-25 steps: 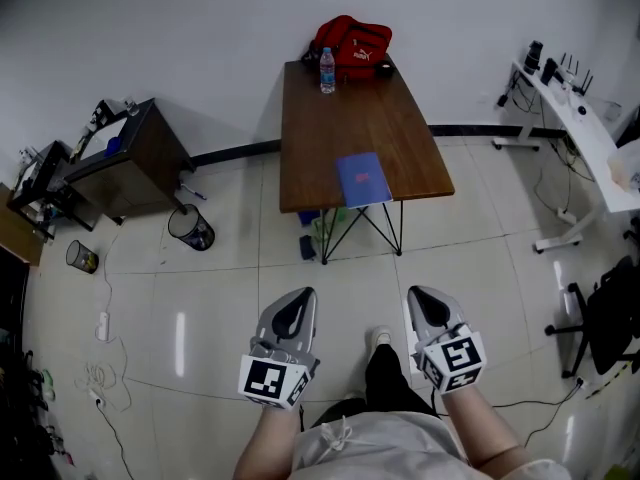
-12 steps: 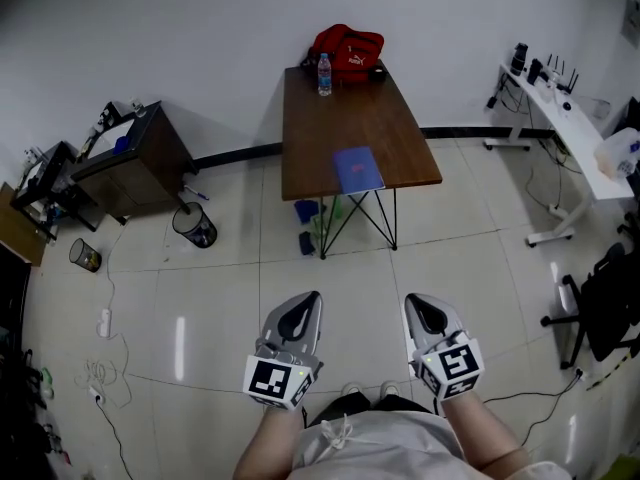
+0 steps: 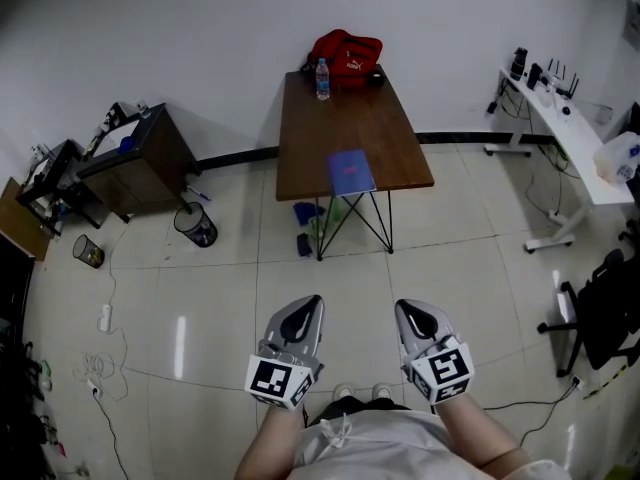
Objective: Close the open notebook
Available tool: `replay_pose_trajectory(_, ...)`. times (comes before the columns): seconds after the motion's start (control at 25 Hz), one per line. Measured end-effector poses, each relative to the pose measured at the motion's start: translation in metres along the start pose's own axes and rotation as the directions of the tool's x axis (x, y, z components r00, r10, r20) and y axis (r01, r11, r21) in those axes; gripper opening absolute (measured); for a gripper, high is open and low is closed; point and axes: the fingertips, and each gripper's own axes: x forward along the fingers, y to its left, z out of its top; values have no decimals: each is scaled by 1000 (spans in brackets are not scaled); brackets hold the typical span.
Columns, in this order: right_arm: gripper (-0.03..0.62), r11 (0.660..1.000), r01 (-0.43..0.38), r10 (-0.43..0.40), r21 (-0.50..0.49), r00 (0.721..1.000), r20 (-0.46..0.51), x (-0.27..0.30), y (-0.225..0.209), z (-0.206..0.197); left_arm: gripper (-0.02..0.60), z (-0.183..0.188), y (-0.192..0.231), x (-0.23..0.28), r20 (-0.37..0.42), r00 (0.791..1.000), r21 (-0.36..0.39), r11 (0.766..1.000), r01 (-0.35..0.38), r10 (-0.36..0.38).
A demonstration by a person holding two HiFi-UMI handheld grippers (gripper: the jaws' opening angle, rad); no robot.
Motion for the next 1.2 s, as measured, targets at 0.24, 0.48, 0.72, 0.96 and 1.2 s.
replay_pose_trajectory(0.24, 6, 1000, -7, 7, -3, 1000, 21, -6, -4, 3, 6, 0, -8, -1, 10, 1000, -3, 1000, -5, 5)
replay_pose_trajectory(0.48, 6, 1000, -16, 17, -12, 999, 29, -7, -7, 6, 6, 4, -17, 1, 26, 1000, -1, 1000, 14, -14)
replay_pose_trajectory(0.72, 5, 1000, -22, 22, -6, 999, 35, -5, -8, 10, 6, 7, -15, 1, 32, 999, -9, 1000, 10, -10)
replay_pose_trajectory(0.96, 5, 1000, -21, 21, 0, 999, 33, -5, -12, 9, 6, 9, -17, 4, 51, 998, -32, 999, 36, -34)
replay_pose_trajectory(1.2, 6, 1000, -22, 22, 6, 999, 28, -4, -14, 6, 6, 8, -19, 5, 58, 997, -36, 998, 44, -42)
